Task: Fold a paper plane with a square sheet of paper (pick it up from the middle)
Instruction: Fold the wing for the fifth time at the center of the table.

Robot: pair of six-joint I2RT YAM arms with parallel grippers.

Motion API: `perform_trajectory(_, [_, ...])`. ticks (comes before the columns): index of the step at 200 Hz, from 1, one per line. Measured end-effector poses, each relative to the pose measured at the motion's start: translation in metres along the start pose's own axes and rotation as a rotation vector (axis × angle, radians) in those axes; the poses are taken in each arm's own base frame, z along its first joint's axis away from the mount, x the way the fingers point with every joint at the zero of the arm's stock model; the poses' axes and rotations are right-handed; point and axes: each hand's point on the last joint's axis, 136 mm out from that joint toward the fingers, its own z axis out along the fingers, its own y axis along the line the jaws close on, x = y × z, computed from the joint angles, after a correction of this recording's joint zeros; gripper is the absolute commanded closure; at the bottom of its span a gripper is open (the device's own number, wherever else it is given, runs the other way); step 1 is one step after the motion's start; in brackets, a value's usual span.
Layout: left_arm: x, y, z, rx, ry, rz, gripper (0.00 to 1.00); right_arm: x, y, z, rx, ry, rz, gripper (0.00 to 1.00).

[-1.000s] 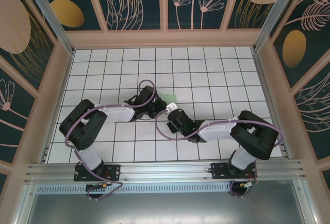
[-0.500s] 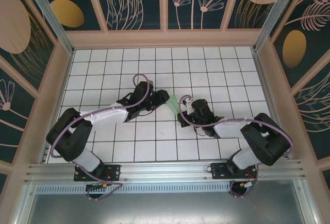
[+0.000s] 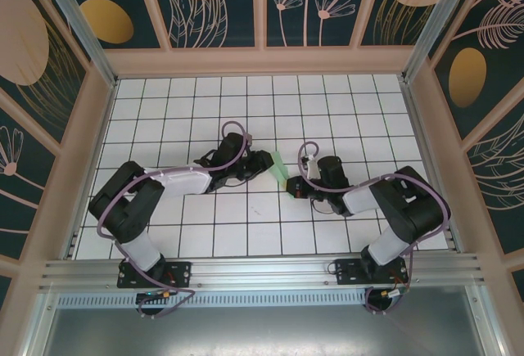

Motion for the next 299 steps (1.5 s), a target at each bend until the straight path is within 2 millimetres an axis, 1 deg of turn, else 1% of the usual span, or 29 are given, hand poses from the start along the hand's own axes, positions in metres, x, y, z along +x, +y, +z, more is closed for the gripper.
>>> perform_trajectory(22, [0.004,0.001,0.009,0.002,0.03,0.006,0.6,0.002,-0.005,-0.003,0.001,-0.01,0.045,0.98])
perform_trajectory(53, [0.006,-0.002,0.018,0.014,0.059,0.017,0.6,0.0,-0.006,-0.007,-0.01,-0.038,0.08,0.98])
perform_trajectory(121, [0.008,-0.015,0.024,0.046,0.077,0.043,0.61,0.002,-0.012,-0.015,-0.017,-0.082,0.169,0.98])
perform_trajectory(185, [0.006,-0.032,0.042,0.07,0.088,0.086,0.62,0.007,-0.022,-0.027,-0.002,-0.141,0.292,0.97])
perform_trajectory(201, [0.005,-0.033,0.043,0.068,0.083,0.091,0.65,0.006,-0.021,-0.029,-0.007,-0.15,0.305,0.97])
perform_trajectory(220, [0.002,-0.03,0.043,0.055,0.06,0.095,0.65,0.002,-0.016,-0.032,-0.017,-0.157,0.296,0.98])
perform_trajectory(239, [-0.003,-0.025,0.036,0.031,0.015,0.093,0.65,-0.005,-0.006,-0.035,-0.034,-0.159,0.26,0.97])
perform_trajectory(268, [-0.008,-0.013,0.012,-0.004,-0.067,0.077,0.65,-0.013,0.015,-0.034,-0.074,-0.141,0.183,0.97])
perform_trajectory(280, [-0.01,-0.011,0.002,-0.01,-0.101,0.069,0.65,-0.009,0.022,-0.031,-0.087,-0.122,0.155,0.97])
perform_trajectory(299, [-0.013,-0.01,-0.014,-0.006,-0.149,0.055,0.65,0.007,0.031,-0.024,-0.101,-0.063,0.123,1.0])
